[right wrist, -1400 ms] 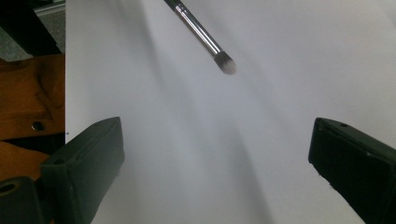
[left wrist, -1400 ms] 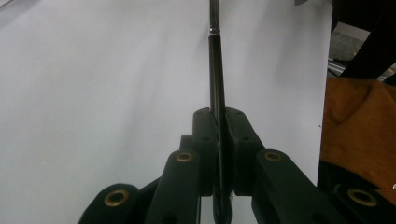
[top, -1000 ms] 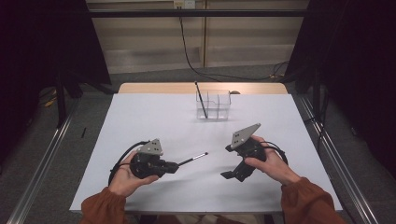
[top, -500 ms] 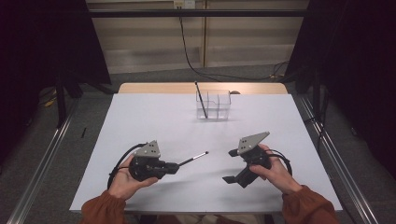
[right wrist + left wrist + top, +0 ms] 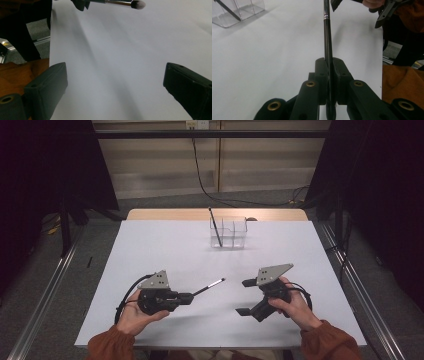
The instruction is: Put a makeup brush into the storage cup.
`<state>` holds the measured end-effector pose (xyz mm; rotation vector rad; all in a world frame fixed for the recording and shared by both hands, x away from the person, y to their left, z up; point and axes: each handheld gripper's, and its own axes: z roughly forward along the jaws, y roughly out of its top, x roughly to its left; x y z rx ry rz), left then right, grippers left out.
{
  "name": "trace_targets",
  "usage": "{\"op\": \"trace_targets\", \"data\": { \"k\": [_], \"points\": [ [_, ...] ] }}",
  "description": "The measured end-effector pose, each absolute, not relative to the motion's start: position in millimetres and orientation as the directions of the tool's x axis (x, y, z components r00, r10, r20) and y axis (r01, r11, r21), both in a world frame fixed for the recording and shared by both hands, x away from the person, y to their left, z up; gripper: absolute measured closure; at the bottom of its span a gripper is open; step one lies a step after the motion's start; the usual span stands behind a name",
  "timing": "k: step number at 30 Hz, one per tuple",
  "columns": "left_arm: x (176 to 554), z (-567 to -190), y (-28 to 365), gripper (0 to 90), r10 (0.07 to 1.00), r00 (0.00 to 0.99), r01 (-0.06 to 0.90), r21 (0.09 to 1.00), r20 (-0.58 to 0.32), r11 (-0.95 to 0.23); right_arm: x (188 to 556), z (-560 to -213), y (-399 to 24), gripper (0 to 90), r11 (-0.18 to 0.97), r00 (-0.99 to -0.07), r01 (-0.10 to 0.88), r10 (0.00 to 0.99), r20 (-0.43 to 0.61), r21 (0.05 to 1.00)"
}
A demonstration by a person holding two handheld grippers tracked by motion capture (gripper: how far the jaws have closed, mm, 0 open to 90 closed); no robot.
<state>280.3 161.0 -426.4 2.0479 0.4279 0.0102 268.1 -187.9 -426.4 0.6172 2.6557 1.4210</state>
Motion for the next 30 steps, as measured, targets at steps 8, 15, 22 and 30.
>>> {"op": "trace_targets", "data": {
  "k": [8,15,22,30],
  "points": [
    [280.2,-426.2,161.0,83.6,0.295,0.94,0.279,0.879,-0.169,-0.386,267.3,-428.1,-188.0,4.6,0.429,-0.916,0.289,0.383,0.117,0.856],
    [280.1,-428.2,162.1,83.4,0.304,0.935,0.279,0.904,-0.18,-0.323,267.0,-429.9,-186.8,2.5,0.338,-0.917,0.243,0.387,0.101,0.909],
    [278.6,-427.8,159.8,83.4,0.301,0.936,0.266,0.925,-0.181,-0.272,265.6,-429.9,-183.2,2.4,0.298,-0.924,0.227,0.365,0.109,0.927],
    [276.6,-426.8,156.1,83.3,0.29,0.937,0.258,0.943,-0.192,-0.211,264.6,-425.3,-180.9,4.4,0.234,-0.923,0.242,0.353,0.15,0.941]
  ]
}}
